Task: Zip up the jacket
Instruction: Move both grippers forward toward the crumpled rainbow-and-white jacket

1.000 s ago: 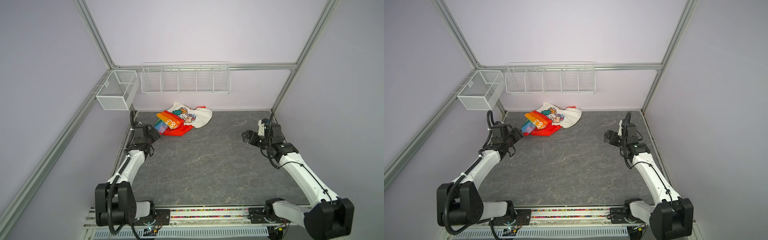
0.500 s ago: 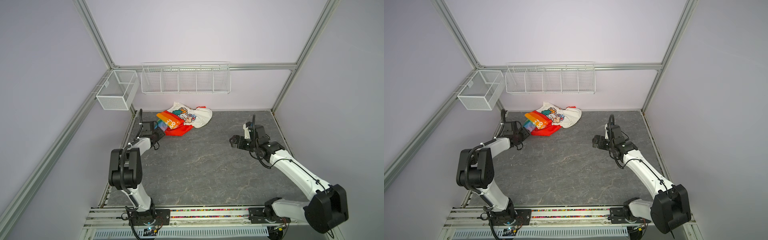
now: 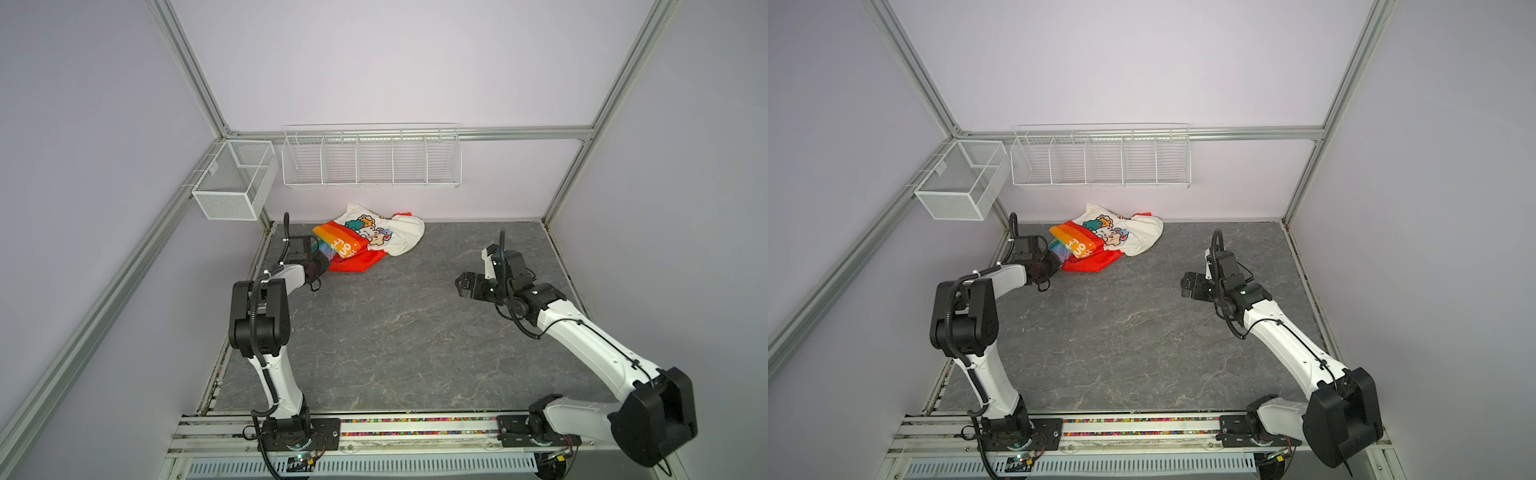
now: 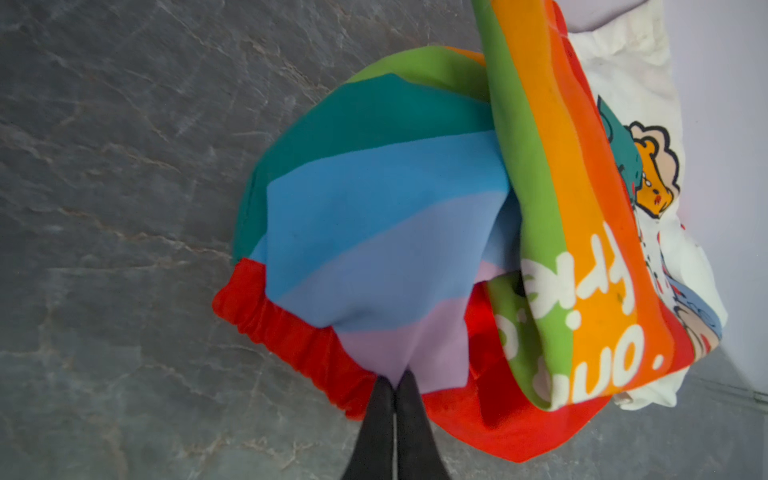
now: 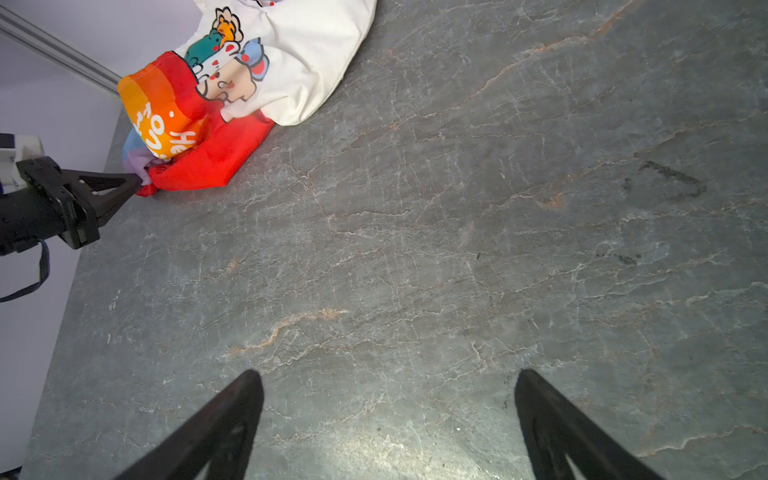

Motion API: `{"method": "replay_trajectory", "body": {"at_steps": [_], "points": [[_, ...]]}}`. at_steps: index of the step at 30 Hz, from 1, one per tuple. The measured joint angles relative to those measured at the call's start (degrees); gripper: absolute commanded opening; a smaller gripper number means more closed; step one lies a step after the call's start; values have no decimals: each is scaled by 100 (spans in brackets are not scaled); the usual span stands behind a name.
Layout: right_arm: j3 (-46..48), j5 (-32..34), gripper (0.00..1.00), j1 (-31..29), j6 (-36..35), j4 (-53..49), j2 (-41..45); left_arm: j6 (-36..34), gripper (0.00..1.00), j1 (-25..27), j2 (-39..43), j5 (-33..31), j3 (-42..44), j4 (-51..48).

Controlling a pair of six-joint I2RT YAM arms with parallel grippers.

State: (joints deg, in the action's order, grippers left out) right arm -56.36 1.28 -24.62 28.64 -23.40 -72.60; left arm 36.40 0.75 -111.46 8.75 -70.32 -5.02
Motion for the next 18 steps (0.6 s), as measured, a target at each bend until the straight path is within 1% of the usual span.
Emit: {"method": "replay_trajectory", "body": {"at_steps": [4, 9, 12, 15, 18], "points": [[-175, 22, 92, -181, 4, -9, -57, -2, 0, 0, 260, 120, 37, -216], [-529, 81, 92, -544, 7, 13, -396, -4, 0, 17, 1104, 258, 409, -407], [-758, 129, 94, -778, 9, 11, -675, -44, 0, 96, 1593, 337, 662, -525], [-979, 195, 97, -988, 4, 11, -938, -131, 0, 315, 1943, 358, 837, -765], [-1217, 236, 97, -1174, 4, 11, -1198, -258, 0, 691, 2245, 350, 885, -1086]]}}
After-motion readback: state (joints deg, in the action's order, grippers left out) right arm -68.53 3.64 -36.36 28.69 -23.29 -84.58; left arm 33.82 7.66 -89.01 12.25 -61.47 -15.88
